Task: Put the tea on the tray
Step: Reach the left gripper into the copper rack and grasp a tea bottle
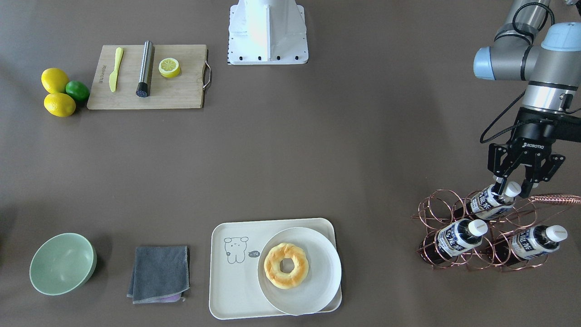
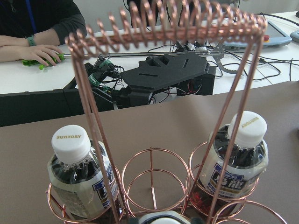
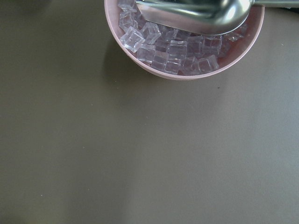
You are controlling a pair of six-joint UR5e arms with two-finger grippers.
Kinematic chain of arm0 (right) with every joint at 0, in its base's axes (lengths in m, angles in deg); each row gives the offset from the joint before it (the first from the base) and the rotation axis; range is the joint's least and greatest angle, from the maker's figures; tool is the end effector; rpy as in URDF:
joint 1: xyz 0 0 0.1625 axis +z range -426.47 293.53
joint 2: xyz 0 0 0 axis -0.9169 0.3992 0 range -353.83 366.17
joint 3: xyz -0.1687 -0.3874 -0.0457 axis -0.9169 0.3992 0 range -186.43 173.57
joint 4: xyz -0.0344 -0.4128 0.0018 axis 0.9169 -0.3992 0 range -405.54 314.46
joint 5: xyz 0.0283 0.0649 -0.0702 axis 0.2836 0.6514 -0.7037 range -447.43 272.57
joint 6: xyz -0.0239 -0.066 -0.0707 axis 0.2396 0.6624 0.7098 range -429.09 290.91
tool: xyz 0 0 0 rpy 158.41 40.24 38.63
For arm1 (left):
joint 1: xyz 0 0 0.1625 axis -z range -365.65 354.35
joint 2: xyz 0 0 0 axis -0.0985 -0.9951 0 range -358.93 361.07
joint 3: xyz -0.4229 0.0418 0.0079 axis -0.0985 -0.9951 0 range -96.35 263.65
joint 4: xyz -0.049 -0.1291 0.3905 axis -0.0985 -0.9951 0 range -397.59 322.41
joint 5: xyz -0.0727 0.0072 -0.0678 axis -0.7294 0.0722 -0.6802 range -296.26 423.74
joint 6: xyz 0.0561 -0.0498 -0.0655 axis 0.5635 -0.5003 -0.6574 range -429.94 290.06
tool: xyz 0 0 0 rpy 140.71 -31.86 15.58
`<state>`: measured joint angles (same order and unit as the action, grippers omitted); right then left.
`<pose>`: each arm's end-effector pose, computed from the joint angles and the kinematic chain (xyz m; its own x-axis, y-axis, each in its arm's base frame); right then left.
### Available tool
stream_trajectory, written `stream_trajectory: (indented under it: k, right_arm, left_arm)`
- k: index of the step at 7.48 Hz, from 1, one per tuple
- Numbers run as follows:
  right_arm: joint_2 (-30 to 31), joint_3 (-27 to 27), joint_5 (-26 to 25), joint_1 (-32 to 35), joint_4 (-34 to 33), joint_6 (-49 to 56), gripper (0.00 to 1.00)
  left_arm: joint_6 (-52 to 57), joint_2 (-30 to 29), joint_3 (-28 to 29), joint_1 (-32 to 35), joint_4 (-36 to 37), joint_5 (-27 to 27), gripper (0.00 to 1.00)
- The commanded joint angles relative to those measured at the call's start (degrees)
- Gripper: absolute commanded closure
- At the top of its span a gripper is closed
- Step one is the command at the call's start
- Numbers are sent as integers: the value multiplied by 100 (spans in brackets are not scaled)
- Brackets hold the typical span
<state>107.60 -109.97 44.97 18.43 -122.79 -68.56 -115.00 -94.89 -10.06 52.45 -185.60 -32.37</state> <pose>0.0282 -0.4272 0.6102 0.7193 -0.2467 0.6494 0.0926 0.9605 0.2624 0.1918 -0.5404 0.4647 0.7015 0.2022 -0.6834 0.4190 0.6588 0.6249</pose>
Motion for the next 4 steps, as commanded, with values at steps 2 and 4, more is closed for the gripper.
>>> stream_trajectory:
  k: [2,4]
  right_arm:
    - [0,-9,-4,0,0,-9,0]
    - [0,0,-13,0,0,-9,0]
  left_arm:
    - [49,7,-182,60,18,-13,100]
    - [58,7,-392,113,79,-57,100]
